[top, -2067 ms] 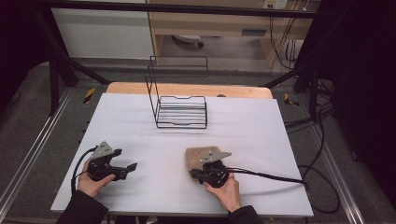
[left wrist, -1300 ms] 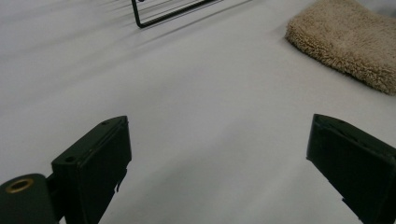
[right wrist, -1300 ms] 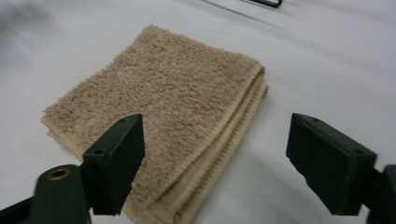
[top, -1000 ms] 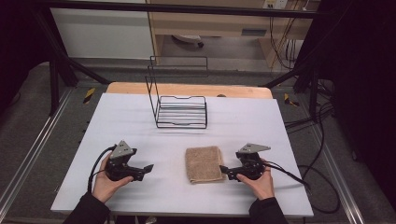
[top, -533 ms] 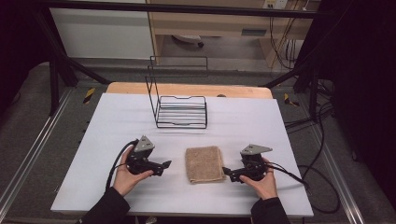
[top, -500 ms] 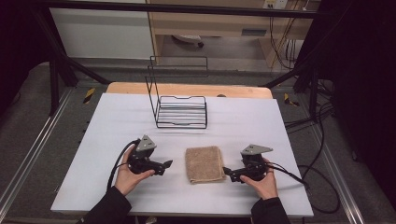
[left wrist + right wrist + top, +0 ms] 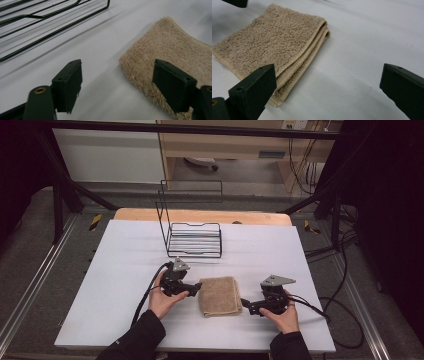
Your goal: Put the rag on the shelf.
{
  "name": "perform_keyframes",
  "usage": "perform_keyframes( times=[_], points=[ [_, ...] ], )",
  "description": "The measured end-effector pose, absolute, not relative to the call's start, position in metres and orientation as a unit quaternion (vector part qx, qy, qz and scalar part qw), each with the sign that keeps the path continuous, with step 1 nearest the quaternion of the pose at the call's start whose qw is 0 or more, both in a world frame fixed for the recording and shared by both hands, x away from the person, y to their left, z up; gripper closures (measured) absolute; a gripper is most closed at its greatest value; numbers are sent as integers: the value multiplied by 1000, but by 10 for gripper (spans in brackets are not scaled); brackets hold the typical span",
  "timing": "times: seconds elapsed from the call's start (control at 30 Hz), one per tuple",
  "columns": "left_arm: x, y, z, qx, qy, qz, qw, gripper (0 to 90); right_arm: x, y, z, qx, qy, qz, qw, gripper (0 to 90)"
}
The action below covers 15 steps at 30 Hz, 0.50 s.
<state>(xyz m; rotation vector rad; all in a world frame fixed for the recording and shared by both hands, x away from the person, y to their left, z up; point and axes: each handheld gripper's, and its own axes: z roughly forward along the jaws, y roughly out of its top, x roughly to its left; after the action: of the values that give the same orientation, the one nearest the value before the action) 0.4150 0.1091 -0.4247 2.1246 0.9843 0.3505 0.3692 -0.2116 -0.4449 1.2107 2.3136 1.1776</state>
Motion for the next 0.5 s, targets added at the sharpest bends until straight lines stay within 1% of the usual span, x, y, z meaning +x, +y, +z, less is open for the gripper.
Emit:
perform_keyframes(
  times=[0.03, 0.1, 0.5],
  points=[
    [417, 106, -426, 831, 389, 136, 374, 268, 369, -211, -445, 420, 800, 407, 136, 13],
    [421, 102, -429, 831, 394, 132, 370, 330, 369, -211, -445, 420, 800, 407, 137, 15],
    [433, 91, -444, 826, 423, 96, 361, 555, 370, -212, -444, 420, 799, 407, 139, 16]
  ],
)
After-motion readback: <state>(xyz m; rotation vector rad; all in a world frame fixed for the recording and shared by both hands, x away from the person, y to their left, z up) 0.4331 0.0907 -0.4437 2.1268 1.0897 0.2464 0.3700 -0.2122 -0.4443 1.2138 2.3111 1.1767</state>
